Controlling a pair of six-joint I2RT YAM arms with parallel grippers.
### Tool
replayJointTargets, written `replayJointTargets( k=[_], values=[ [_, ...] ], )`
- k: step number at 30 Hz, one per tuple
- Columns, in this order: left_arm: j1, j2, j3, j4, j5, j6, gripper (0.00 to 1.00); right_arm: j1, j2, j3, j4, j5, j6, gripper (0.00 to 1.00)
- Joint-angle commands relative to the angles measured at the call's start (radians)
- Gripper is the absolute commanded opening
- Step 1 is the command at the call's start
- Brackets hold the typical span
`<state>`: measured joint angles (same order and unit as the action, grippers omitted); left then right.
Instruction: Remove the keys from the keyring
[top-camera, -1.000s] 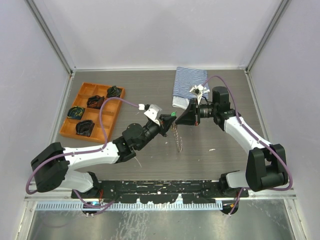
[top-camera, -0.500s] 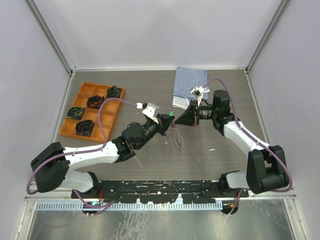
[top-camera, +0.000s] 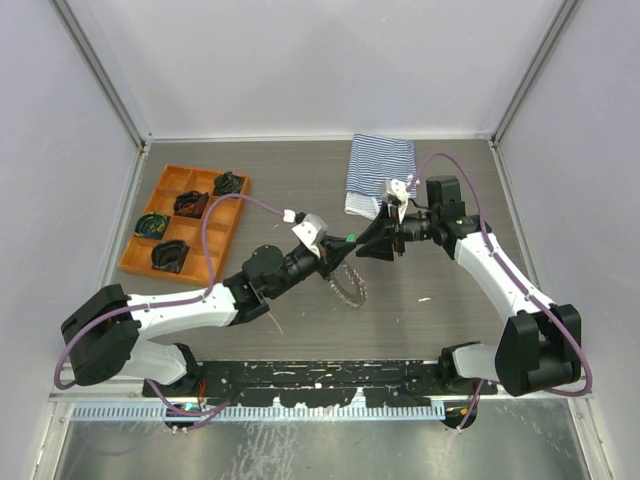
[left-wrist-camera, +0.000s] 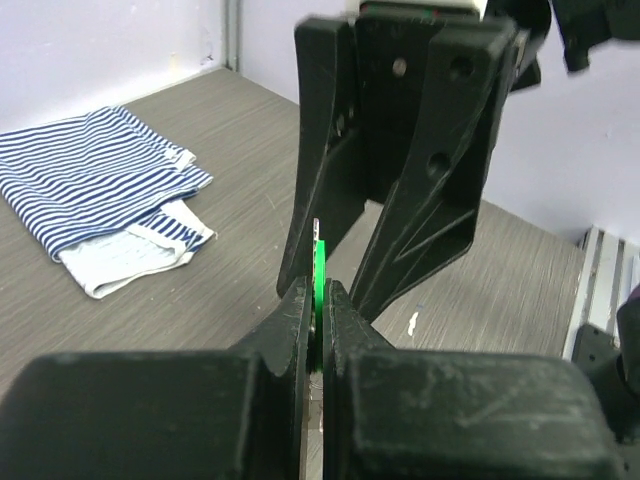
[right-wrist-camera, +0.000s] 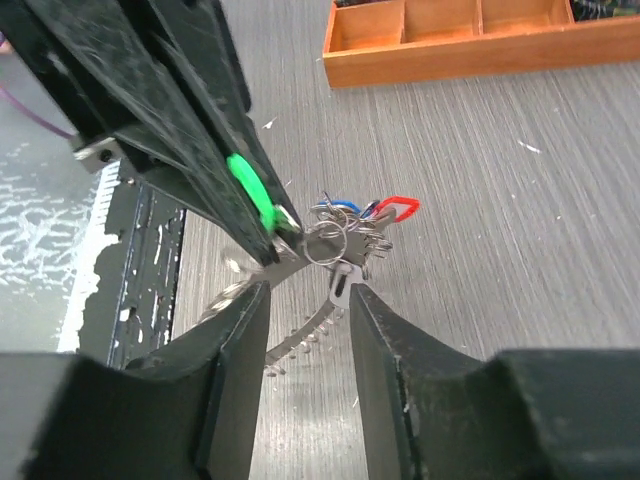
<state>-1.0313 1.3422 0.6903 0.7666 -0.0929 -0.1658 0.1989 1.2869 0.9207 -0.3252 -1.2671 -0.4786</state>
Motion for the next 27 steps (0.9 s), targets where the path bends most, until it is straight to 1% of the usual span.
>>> replayJointTargets(
  k=[1, 3, 5, 6, 7, 9, 12, 17, 22, 27],
  values=[
    [0.008, -0.034, -0.015, 0.127, 0.155, 0.106, 0.00, -0.011, -0.053, 0.090, -0.296, -0.094, -0.335, 0.47],
    [0.007, -0.044, -0.027, 0.127, 0.180, 0.136, 0.00, -0.011, -0.056, 0.102, -0.409, -0.140, -0.488, 0.53],
    [0.009, -0.053, -0.043, 0.144, 0.213, 0.166, 0.00, -0.011, -0.056, 0.104, -0.540, -0.165, -0.722, 0.62],
    [0.010, -0.056, -0.049, 0.158, 0.226, 0.179, 0.00, -0.010, -0.056, 0.101, -0.597, -0.168, -0.791, 0.67],
    [0.012, -0.055, -0.054, 0.165, 0.245, 0.189, 0.00, -0.012, -0.058, 0.095, -0.608, -0.165, -0.827, 0.68],
    [0.015, -0.049, -0.061, 0.194, 0.281, 0.202, 0.00, -0.011, -0.055, 0.085, -0.601, -0.163, -0.839, 0.69],
    [0.019, -0.028, -0.077, 0.270, 0.323, 0.204, 0.00, -0.011, -0.052, 0.072, -0.591, -0.155, -0.848, 0.67],
    [0.028, -0.012, -0.098, 0.354, 0.374, 0.200, 0.00, -0.012, -0.052, 0.074, -0.585, -0.122, -0.846, 0.58],
    [0.029, -0.018, -0.098, 0.350, 0.409, 0.199, 0.00, -0.012, -0.045, 0.078, -0.586, -0.141, -0.828, 0.54],
    [0.034, -0.016, -0.097, 0.345, 0.436, 0.203, 0.00, -0.010, -0.046, 0.065, -0.580, -0.185, -0.829, 0.45]
  ],
)
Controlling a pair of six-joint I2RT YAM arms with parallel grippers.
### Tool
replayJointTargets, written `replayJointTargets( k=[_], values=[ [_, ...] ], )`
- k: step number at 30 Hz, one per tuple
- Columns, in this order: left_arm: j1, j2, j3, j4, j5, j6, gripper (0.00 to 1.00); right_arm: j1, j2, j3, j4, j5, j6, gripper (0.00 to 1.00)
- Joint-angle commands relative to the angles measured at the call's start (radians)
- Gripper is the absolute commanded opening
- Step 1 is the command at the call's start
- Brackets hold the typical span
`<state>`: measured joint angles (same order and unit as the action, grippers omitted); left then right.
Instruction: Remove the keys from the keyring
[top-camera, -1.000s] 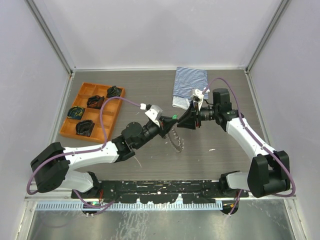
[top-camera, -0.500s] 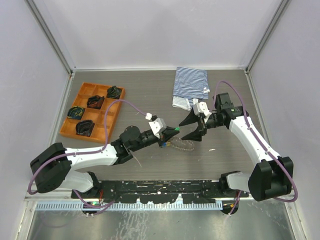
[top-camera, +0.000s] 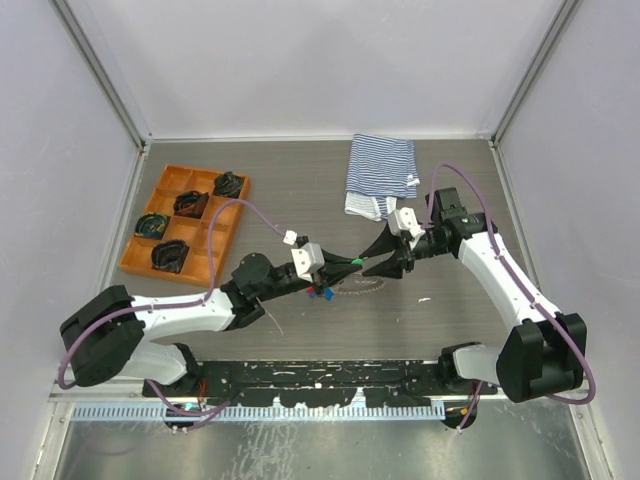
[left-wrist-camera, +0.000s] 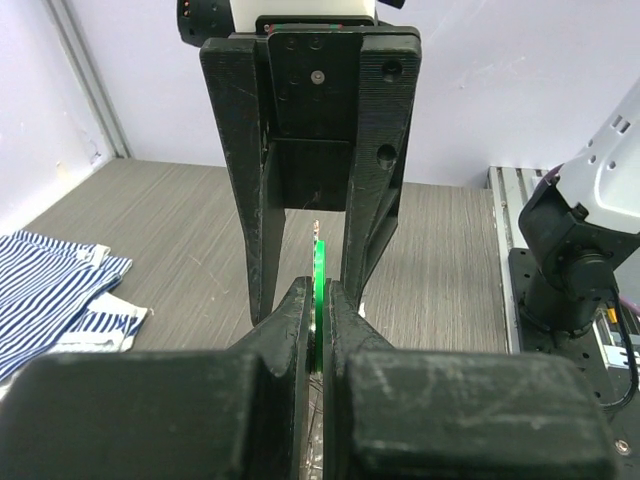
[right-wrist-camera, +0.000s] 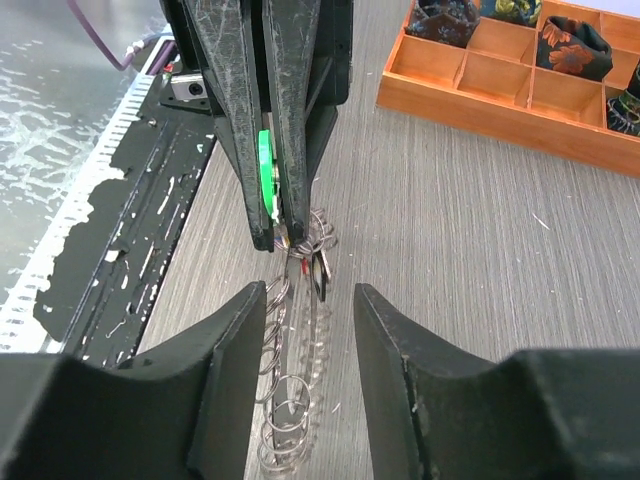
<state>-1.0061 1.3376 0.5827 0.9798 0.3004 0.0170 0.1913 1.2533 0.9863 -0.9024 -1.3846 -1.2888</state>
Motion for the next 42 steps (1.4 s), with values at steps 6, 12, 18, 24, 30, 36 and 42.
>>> replayJointTargets(
  k=[6, 12, 18, 24, 30, 36, 42],
  values=[
    [0.013, -0.006, 0.019, 0.136, 0.083, 0.018, 0.00, -0.001, -0.007, -0.020, 0.023, -0.099, -0.020, 0.42],
    [0.015, 0.013, 0.029, 0.142, 0.122, 0.003, 0.00, 0.002, -0.009, -0.021, 0.025, -0.109, -0.025, 0.42],
    [0.017, 0.035, 0.040, 0.178, 0.143, -0.009, 0.00, 0.028, 0.004, -0.035, 0.037, -0.112, -0.027, 0.42],
    [0.020, 0.037, 0.042, 0.193, 0.146, -0.013, 0.00, 0.045, 0.002, -0.042, 0.039, -0.113, -0.028, 0.42],
    [0.022, 0.034, 0.043, 0.203, 0.149, -0.015, 0.00, 0.055, 0.003, -0.050, 0.040, -0.113, -0.028, 0.40],
    [0.021, 0.034, 0.048, 0.203, 0.149, -0.015, 0.00, 0.064, 0.003, -0.052, 0.040, -0.113, -0.028, 0.35],
    [0.022, 0.036, 0.051, 0.210, 0.148, -0.018, 0.00, 0.071, 0.007, -0.051, 0.041, -0.110, -0.026, 0.31]
  ],
)
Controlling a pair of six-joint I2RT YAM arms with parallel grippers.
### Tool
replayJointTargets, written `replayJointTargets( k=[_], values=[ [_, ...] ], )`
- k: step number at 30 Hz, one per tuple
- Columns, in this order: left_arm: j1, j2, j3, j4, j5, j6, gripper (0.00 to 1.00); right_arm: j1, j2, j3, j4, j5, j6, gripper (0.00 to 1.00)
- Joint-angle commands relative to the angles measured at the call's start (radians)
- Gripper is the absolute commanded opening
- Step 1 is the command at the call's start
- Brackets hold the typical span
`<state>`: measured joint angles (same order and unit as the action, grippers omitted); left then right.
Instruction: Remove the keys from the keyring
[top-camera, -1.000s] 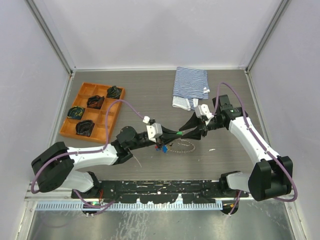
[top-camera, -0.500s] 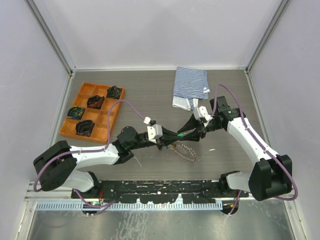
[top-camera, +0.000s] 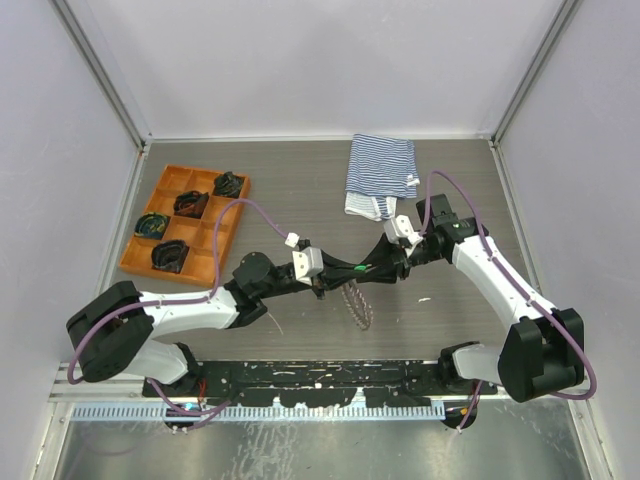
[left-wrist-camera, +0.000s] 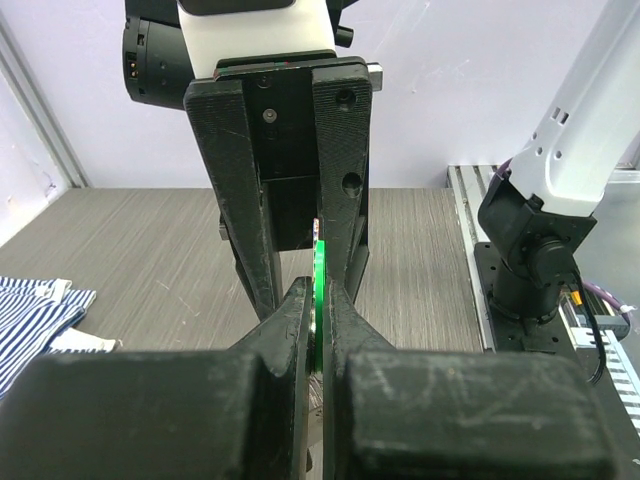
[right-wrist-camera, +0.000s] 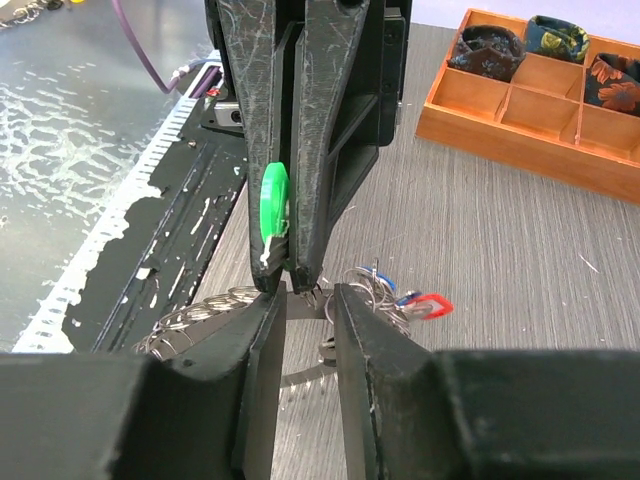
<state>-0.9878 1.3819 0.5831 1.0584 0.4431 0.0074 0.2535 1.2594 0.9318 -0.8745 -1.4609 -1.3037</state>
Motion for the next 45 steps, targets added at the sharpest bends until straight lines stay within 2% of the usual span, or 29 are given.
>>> replayJointTargets(
  k=[1, 8, 17, 26, 30, 36, 43, 45],
  values=[
    [0.004, -0.008, 0.050, 0.133, 0.006, -0.009, 0.00, 0.008, 0.003, 0.004, 0.014, -0.032, -0.011, 0.31],
    [0.004, -0.004, 0.049, 0.144, 0.003, -0.015, 0.00, 0.018, 0.010, -0.001, 0.022, -0.042, -0.009, 0.32],
    [0.005, -0.012, 0.042, 0.157, -0.004, -0.023, 0.00, 0.024, 0.010, 0.008, 0.023, -0.029, 0.000, 0.20],
    [0.006, -0.045, 0.012, 0.151, -0.044, -0.023, 0.00, 0.012, -0.014, 0.033, 0.025, -0.011, 0.044, 0.01],
    [0.006, -0.079, -0.020, 0.146, -0.079, -0.033, 0.00, -0.015, -0.015, 0.041, 0.028, -0.028, 0.076, 0.01],
    [0.006, -0.141, -0.058, 0.111, -0.141, -0.053, 0.00, -0.028, -0.018, 0.045, 0.079, -0.052, 0.169, 0.01],
    [0.003, -0.136, -0.091, 0.135, -0.249, -0.164, 0.00, -0.047, -0.015, 0.039, 0.246, -0.038, 0.417, 0.01],
    [0.004, -0.133, -0.108, 0.162, -0.308, -0.195, 0.00, -0.047, -0.025, 0.020, 0.363, -0.004, 0.557, 0.01]
  ],
)
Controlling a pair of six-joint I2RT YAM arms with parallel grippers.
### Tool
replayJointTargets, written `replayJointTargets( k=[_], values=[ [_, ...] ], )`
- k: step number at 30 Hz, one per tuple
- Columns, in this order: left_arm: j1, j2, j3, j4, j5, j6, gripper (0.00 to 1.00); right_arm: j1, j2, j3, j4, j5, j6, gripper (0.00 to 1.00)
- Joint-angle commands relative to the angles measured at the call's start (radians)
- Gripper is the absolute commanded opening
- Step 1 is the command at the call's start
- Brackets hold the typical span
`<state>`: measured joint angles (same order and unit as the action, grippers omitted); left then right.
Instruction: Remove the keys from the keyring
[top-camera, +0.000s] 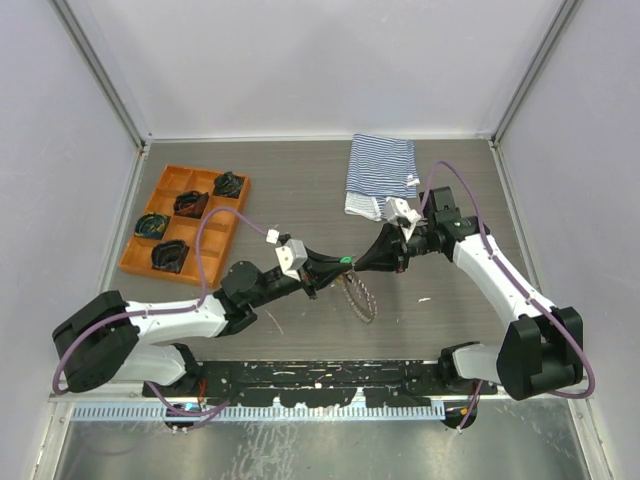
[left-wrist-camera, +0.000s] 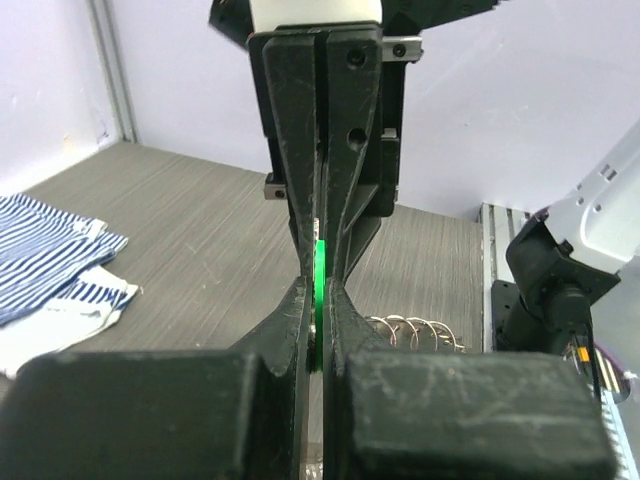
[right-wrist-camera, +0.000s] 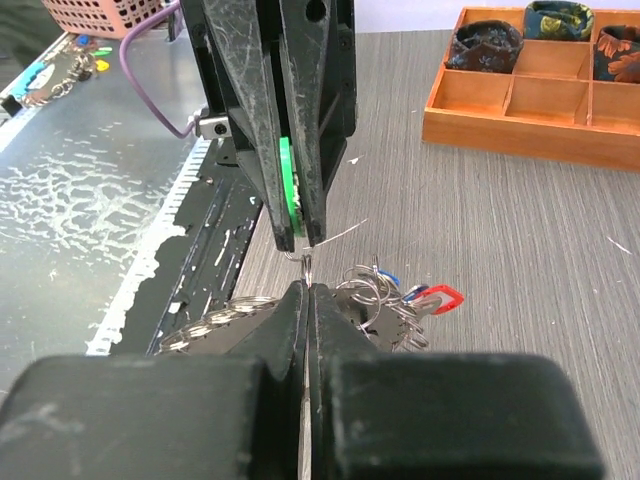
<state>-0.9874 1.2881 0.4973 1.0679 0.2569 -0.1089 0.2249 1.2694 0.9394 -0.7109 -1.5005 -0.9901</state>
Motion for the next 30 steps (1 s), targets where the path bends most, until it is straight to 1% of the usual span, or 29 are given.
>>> replayJointTargets(
  k=[1, 3, 4, 8, 12, 15, 18, 21, 23, 25, 29, 30],
  values=[
    [0.003, -0.038, -0.027, 0.158, -0.153, -0.091, 0.00, -0.019, -0.046, -0.010, 0.302, 0.066, 0.372, 0.01],
    [0.001, -0.033, -0.023, 0.157, -0.196, -0.115, 0.00, -0.019, -0.069, -0.076, 0.574, 0.154, 0.694, 0.01],
    [0.000, -0.029, -0.019, 0.154, -0.215, -0.124, 0.00, -0.020, -0.069, -0.088, 0.638, 0.179, 0.778, 0.01],
    [-0.004, 0.005, -0.009, 0.152, -0.294, -0.163, 0.00, -0.023, -0.066, -0.109, 0.737, 0.233, 0.933, 0.01],
    [-0.006, 0.004, -0.007, 0.125, -0.370, -0.201, 0.00, -0.025, -0.065, -0.175, 0.948, 0.252, 1.145, 0.01],
    [-0.006, -0.010, 0.005, 0.073, -0.410, -0.222, 0.00, -0.023, -0.059, -0.219, 1.075, 0.262, 1.248, 0.01],
    [-0.005, -0.010, 0.017, 0.037, -0.420, -0.226, 0.00, -0.020, -0.058, -0.230, 1.094, 0.261, 1.244, 0.01],
    [-0.006, -0.051, 0.033, -0.005, -0.396, -0.203, 0.00, -0.011, -0.056, -0.235, 1.054, 0.242, 1.169, 0.02],
    [-0.005, -0.068, 0.048, -0.041, -0.376, -0.188, 0.00, 0.000, -0.053, -0.220, 0.977, 0.225, 1.080, 0.09],
    [-0.006, -0.088, 0.069, -0.093, -0.345, -0.170, 0.00, 0.015, -0.050, -0.180, 0.843, 0.215, 0.951, 0.18],
    [-0.006, -0.132, 0.121, -0.248, -0.250, -0.114, 0.00, 0.017, -0.059, -0.119, 0.664, 0.173, 0.771, 0.32],
    [-0.005, -0.142, 0.130, -0.281, -0.217, -0.101, 0.00, 0.016, -0.061, -0.094, 0.592, 0.162, 0.710, 0.36]
  ],
)
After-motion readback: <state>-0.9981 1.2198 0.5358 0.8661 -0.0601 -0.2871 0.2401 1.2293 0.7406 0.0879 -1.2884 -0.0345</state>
